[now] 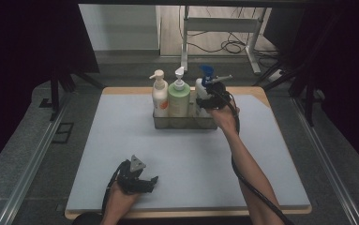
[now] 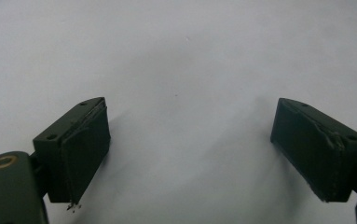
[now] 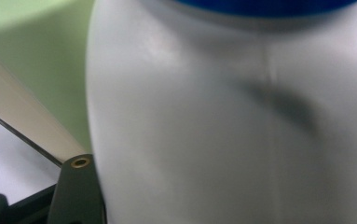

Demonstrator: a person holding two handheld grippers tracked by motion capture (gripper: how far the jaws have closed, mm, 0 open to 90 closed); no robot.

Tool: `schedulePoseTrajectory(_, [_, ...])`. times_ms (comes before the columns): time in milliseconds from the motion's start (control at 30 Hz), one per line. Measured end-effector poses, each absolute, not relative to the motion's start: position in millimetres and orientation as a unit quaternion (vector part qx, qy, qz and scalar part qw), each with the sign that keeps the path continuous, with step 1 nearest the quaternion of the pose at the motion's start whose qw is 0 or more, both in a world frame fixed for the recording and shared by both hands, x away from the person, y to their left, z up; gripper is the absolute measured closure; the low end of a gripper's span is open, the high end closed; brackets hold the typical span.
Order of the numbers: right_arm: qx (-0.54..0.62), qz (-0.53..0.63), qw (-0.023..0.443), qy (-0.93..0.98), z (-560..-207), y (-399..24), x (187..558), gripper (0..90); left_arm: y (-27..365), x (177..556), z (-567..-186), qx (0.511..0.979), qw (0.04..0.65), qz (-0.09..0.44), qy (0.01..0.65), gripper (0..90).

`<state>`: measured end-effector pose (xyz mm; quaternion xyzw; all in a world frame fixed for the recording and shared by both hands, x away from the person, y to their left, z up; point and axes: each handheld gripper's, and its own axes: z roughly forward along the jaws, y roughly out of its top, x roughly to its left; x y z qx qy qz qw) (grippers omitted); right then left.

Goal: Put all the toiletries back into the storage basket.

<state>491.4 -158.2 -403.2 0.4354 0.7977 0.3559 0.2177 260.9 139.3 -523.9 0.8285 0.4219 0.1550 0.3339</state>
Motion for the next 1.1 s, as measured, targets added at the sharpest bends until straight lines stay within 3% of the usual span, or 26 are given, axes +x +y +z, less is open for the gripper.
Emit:
schedulePoseTrajectory(267, [0.442,0.364,0.208,0.793,-404.6,-160.0,494.3,35.9,139.3,260.9,-523.9,0.828,0.334,0.155,0.422,11.7])
schedulePoseTrajectory(700, [0.425,0.364,0.210,0.801,-405.7,-161.7,492.4,25.8,139.2,260.8,-523.9,0.828,0.334,0.155,0.423,11.7])
schedulePoseTrajectory(1100, [0.419,0.385,0.198,0.798,-401.4,-174.0,481.7,24.6,139.2,260.8,-523.8,0.828,0.334,0.154,0.422,11.7])
